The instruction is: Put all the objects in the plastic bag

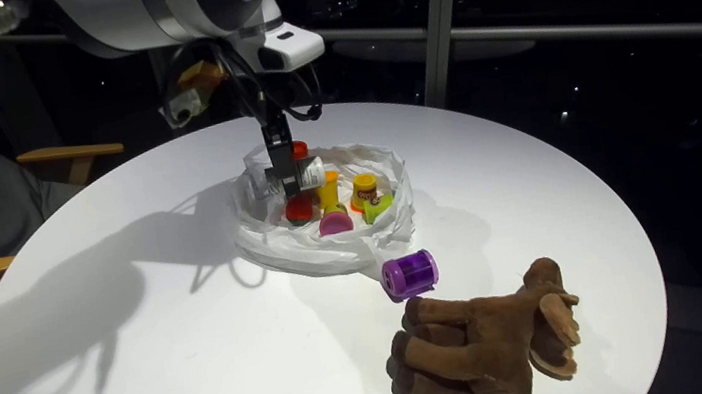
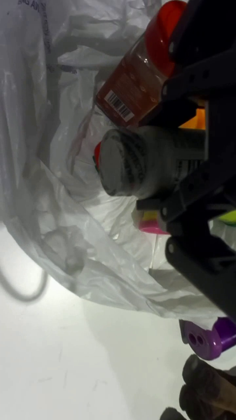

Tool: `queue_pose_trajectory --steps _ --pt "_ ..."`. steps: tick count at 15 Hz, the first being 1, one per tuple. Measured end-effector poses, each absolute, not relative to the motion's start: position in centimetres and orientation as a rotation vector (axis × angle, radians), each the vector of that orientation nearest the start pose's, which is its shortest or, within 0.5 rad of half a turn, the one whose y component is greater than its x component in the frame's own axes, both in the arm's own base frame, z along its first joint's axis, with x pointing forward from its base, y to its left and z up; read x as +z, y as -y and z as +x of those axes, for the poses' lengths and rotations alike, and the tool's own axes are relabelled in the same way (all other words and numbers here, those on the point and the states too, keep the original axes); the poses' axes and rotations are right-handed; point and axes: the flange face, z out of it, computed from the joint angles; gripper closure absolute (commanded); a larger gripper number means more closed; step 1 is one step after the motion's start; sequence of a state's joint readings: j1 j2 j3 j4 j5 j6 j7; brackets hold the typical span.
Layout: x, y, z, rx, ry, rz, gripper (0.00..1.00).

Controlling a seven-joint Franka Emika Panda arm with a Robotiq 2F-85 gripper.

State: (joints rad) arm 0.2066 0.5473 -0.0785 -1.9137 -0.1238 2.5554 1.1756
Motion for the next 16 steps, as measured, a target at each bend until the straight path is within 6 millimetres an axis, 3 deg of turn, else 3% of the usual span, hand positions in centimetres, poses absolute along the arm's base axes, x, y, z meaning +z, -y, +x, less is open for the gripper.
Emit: queue_pose_trajectory --steps 4,8,13,16 --pt "20.1 -7.9 64.8 -0.232 -1.450 -2.835 0.00" --pt "21.3 -5.2 64.6 -0.263 -1.521 -2.812 0.00" --pt "23.7 -0.5 60.4 -0.282 -1.592 -2.860 0.00" --pt "23.1 2.3 57.0 -0.238 -1.642 -2.893 0.00"
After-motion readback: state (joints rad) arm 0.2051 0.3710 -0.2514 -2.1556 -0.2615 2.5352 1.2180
